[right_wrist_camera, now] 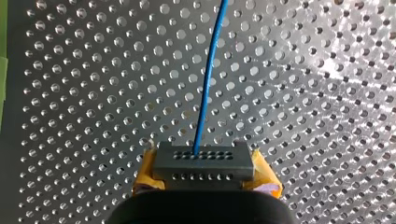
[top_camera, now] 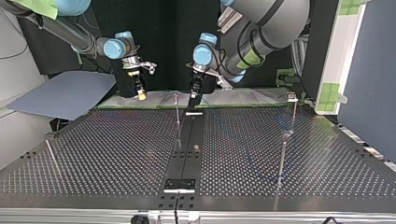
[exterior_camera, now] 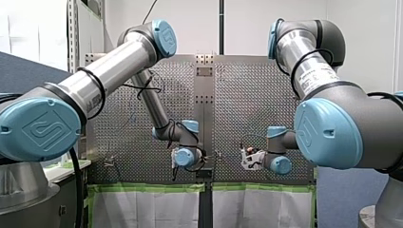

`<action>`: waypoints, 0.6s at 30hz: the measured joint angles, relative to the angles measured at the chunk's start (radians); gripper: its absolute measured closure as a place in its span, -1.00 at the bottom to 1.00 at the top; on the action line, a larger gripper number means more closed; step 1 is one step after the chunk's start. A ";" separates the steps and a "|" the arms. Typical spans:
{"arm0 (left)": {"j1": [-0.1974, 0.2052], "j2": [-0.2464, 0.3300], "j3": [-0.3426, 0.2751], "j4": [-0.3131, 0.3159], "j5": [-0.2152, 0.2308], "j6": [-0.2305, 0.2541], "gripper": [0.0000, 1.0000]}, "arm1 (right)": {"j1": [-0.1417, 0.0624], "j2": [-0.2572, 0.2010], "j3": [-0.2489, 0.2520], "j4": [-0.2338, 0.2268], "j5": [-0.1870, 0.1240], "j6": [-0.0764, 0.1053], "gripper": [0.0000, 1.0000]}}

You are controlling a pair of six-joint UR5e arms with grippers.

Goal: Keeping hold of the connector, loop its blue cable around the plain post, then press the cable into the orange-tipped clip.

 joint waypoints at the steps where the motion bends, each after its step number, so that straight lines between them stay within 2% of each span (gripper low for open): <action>1: -0.002 0.000 0.000 0.001 -0.003 -0.002 0.93 | -0.001 0.000 0.000 -0.001 0.000 0.001 1.00; 12: -0.014 -0.007 0.010 0.010 -0.015 -0.042 0.93 | -0.008 0.005 -0.001 -0.010 -0.006 0.005 1.00; 18: -0.015 -0.020 0.027 0.007 -0.014 -0.056 0.93 | -0.008 0.024 -0.003 -0.011 -0.008 0.002 1.00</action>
